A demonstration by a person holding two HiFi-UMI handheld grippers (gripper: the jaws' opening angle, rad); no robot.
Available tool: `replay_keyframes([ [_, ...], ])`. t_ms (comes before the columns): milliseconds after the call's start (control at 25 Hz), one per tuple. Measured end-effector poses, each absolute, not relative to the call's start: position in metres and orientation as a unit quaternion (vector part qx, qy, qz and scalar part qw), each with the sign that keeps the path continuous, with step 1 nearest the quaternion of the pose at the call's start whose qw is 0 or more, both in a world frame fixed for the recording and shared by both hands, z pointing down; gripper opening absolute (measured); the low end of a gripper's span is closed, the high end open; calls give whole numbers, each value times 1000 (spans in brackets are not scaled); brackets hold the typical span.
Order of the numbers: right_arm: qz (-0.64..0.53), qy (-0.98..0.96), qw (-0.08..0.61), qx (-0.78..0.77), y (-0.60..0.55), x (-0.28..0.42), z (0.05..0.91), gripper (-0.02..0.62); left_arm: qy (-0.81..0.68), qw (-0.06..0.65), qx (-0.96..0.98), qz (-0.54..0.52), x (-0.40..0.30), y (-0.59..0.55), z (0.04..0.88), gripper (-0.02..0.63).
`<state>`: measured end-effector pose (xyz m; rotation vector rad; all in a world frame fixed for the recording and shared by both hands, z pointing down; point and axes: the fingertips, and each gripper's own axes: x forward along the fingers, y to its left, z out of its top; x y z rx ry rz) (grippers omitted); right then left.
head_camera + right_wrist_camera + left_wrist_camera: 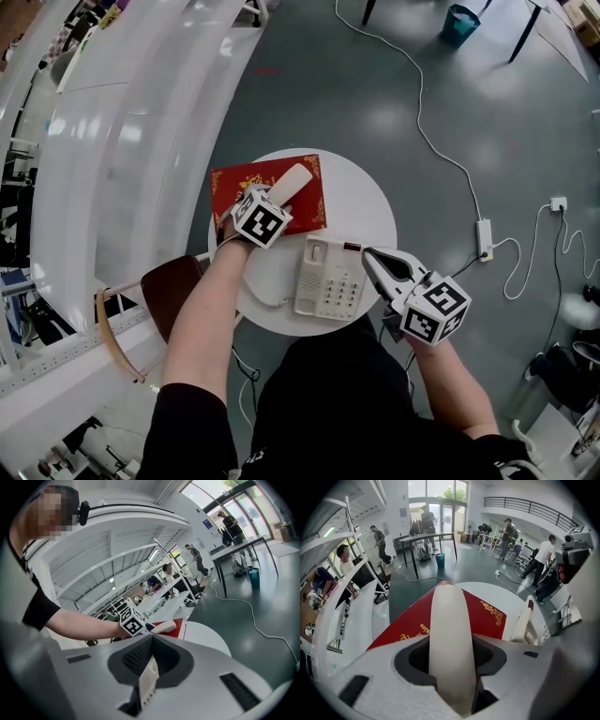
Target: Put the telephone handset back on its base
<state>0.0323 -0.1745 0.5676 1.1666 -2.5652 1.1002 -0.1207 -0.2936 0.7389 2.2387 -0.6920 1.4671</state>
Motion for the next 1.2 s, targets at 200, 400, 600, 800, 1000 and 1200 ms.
replay_keyframes([
  [200,362,-848,59,383,-172,33,566,6,-241,199,794,521,-116,-289,738,202],
  [400,355,-853,61,378,-171,31,558,6,-258,203,795,510,-118,-292,728,201],
  [600,346,-858,68,374,-170,28,546,6,-298,213,804,468,-123,-304,690,201],
  [800,334,-864,74,369,-168,17,522,6,-312,204,815,444,-130,-297,652,201],
  [1000,316,-872,69,366,-164,-1,489,6,-338,201,825,407,-147,-279,597,201],
  [1200,286,-882,66,369,-155,-18,454,6,-361,192,833,373,-169,-258,555,201],
])
